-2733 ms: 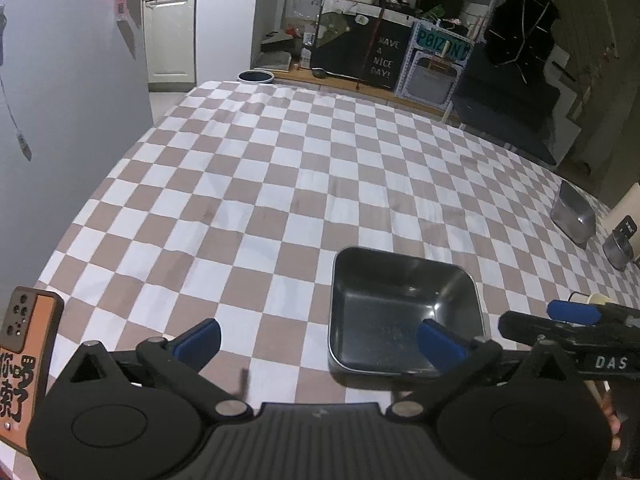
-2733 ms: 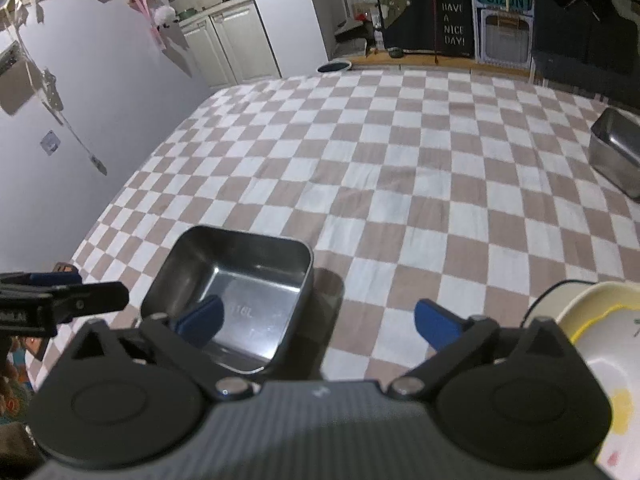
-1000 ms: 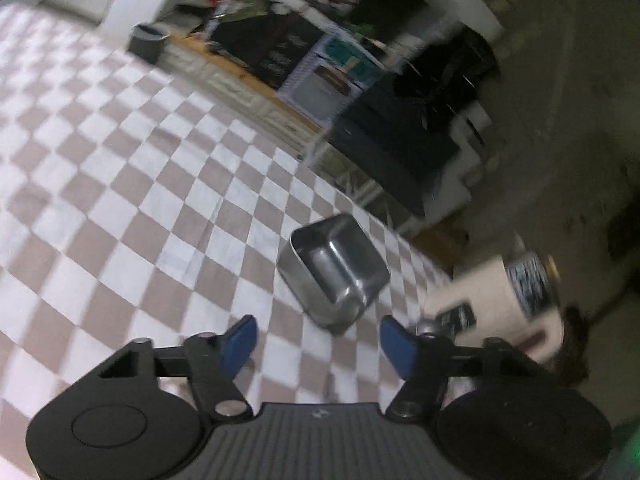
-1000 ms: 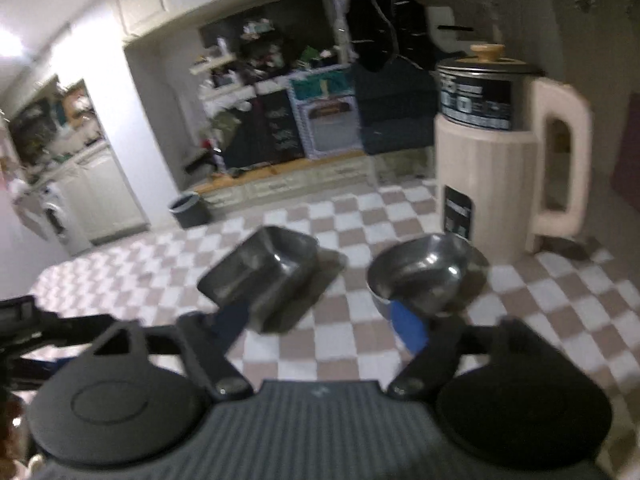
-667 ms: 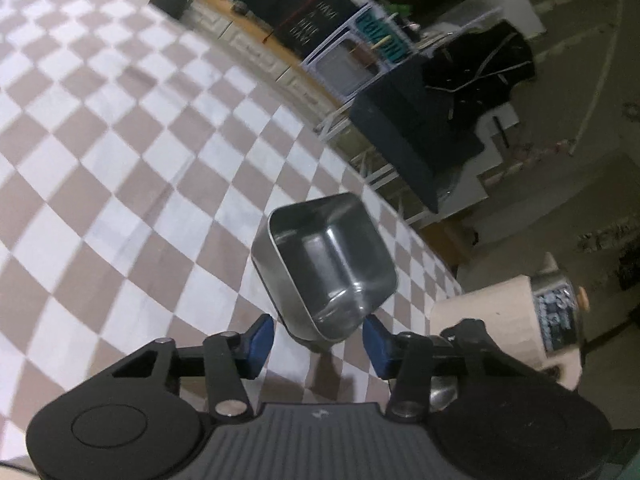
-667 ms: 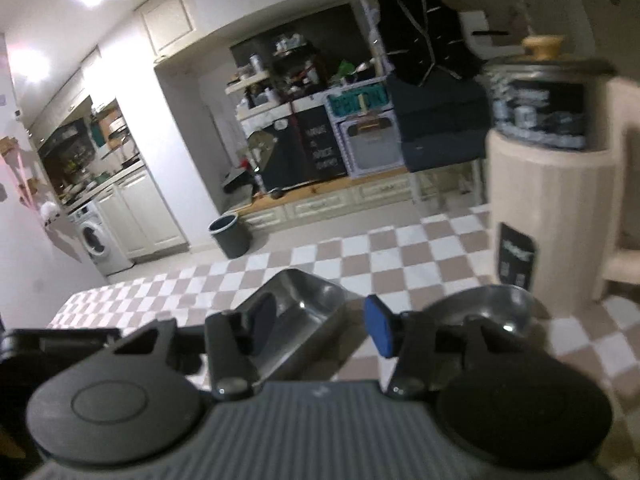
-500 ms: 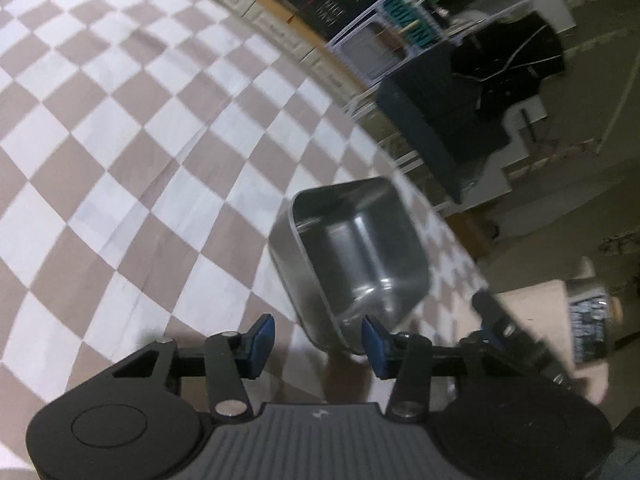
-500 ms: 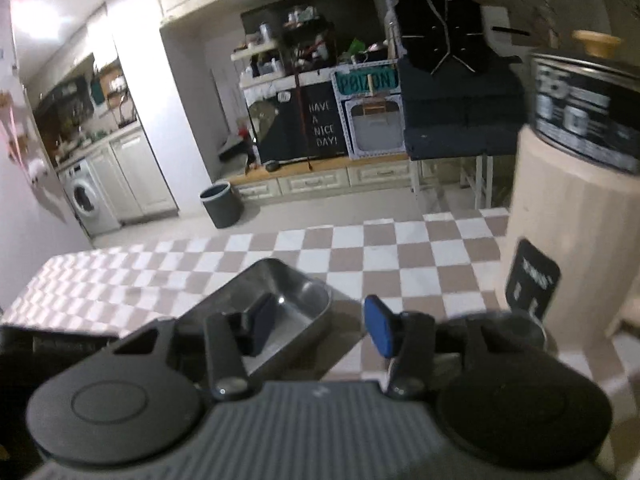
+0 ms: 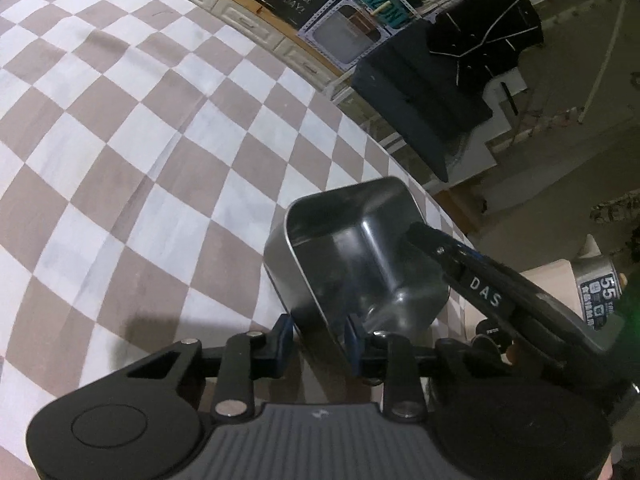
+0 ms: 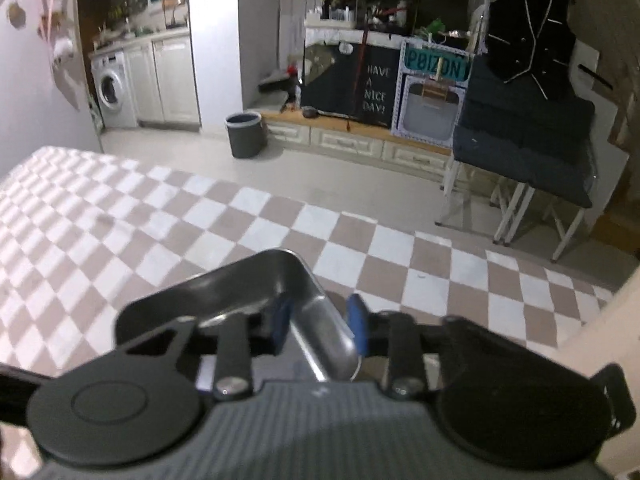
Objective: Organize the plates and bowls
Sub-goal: 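Lift the second steel tray with the left tool and carry it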
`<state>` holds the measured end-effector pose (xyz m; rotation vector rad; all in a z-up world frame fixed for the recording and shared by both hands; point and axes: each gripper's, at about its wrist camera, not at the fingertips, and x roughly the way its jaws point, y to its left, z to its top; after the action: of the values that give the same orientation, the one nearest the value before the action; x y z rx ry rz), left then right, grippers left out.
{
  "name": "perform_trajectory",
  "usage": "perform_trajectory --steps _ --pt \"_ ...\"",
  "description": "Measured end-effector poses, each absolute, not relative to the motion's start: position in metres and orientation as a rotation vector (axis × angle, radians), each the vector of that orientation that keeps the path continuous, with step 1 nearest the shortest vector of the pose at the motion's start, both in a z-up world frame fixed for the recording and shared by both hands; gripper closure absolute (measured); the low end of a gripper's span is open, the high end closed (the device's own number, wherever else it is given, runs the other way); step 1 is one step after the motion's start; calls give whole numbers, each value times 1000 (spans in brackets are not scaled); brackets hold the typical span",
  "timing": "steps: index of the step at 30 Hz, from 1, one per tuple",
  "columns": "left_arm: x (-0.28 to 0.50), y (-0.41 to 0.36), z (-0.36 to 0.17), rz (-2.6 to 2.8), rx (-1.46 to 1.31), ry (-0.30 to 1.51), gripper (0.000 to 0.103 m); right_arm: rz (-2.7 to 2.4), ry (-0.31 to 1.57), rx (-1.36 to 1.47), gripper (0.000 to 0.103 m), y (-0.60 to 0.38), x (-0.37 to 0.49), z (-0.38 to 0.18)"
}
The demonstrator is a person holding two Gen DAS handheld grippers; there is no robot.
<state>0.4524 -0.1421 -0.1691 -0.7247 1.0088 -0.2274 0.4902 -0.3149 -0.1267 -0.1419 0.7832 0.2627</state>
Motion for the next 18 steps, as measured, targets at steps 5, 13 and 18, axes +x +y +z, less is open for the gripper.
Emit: perform_trajectory --steps 5,13,18 --pt "452 -132 -167 -225 -671 968 82 246 816 -118 92 -324 480 -131" --pt "446 -135 -148 -229 -461 894 93 244 858 8 97 -333 450 -141" --pt "442 -132 -133 -265 -404 863 95 193 821 100 97 -335 427 -127"
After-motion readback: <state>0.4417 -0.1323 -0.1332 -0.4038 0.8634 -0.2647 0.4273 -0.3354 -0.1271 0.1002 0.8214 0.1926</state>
